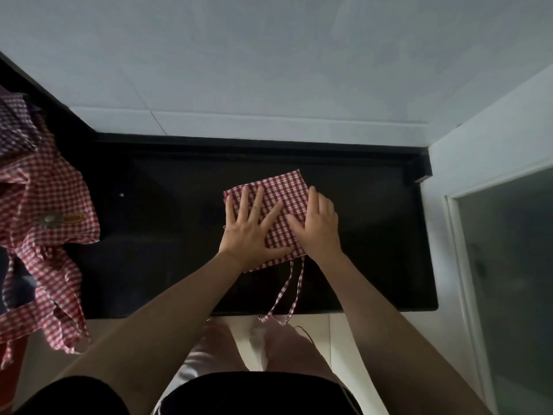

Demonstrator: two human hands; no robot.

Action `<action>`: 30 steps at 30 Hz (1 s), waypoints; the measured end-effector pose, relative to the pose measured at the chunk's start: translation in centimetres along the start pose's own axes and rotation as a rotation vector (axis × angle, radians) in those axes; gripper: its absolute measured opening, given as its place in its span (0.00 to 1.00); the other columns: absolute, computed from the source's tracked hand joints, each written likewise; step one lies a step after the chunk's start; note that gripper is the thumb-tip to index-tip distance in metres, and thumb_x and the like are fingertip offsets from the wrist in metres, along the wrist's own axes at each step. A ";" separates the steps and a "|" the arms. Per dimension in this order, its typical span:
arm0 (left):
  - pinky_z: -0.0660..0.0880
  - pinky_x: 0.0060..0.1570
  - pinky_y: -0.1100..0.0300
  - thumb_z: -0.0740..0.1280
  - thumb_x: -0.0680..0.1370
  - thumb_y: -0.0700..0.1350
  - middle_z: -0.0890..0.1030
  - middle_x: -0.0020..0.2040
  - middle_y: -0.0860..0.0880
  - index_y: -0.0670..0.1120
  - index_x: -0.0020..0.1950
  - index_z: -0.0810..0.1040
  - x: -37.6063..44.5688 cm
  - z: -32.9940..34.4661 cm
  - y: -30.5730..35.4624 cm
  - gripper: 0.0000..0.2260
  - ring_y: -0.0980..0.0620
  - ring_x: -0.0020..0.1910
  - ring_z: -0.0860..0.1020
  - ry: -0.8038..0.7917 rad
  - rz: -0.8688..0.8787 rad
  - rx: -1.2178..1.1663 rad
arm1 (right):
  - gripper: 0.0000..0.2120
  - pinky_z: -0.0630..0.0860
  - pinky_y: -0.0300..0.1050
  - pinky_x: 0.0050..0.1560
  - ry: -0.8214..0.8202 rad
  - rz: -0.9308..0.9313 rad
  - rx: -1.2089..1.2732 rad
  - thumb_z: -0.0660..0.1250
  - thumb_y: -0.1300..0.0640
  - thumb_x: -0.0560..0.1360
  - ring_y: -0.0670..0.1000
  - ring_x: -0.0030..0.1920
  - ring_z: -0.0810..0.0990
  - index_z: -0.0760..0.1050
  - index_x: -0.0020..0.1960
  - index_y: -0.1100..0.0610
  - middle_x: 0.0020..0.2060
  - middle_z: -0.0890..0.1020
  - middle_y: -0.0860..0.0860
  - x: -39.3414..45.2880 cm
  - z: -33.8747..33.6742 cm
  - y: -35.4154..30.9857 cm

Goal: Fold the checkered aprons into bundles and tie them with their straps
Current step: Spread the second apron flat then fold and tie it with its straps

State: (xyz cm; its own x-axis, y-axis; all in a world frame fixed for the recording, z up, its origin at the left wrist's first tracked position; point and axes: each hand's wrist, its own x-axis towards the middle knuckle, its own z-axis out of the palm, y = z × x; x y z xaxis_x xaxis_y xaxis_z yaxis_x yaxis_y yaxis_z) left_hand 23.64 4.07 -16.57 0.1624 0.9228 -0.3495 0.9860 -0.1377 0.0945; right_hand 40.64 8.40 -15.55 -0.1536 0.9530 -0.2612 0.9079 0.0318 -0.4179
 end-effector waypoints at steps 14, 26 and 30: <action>0.38 0.75 0.35 0.43 0.68 0.77 0.34 0.80 0.42 0.42 0.79 0.33 0.4 -1.3 0.3 0.53 0.39 0.78 0.34 -0.078 -0.043 0.030 | 0.26 0.80 0.49 0.54 -0.238 0.113 -0.075 0.69 0.55 0.77 0.52 0.53 0.79 0.65 0.71 0.56 0.58 0.76 0.53 0.1 -2.3 -6.5; 0.56 0.76 0.42 0.72 0.73 0.60 0.48 0.81 0.50 0.59 0.78 0.59 -2.9 -3.7 -5.1 0.37 0.44 0.79 0.49 -0.041 -0.059 -0.380 | 0.18 0.76 0.43 0.39 -0.054 0.221 -0.211 0.70 0.56 0.76 0.48 0.41 0.77 0.66 0.61 0.55 0.47 0.75 0.52 -0.9 -2.6 -10.0; 0.58 0.76 0.45 0.74 0.72 0.57 0.53 0.81 0.48 0.54 0.79 0.58 -2.7 -2.9 -4.2 0.40 0.45 0.78 0.54 0.043 -0.144 -0.406 | 0.23 0.78 0.46 0.48 -0.047 0.144 -0.221 0.70 0.54 0.77 0.51 0.49 0.79 0.64 0.66 0.57 0.56 0.76 0.55 -2.1 -1.2 -12.3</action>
State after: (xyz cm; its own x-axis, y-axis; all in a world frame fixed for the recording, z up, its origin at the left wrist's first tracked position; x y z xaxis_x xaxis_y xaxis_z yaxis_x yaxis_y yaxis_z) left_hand 18.98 3.16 -13.33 0.0138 0.9375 -0.3476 0.9017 0.1385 0.4095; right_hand 30.28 6.33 -8.81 -0.0306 0.9375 -0.3467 0.9840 -0.0327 -0.1752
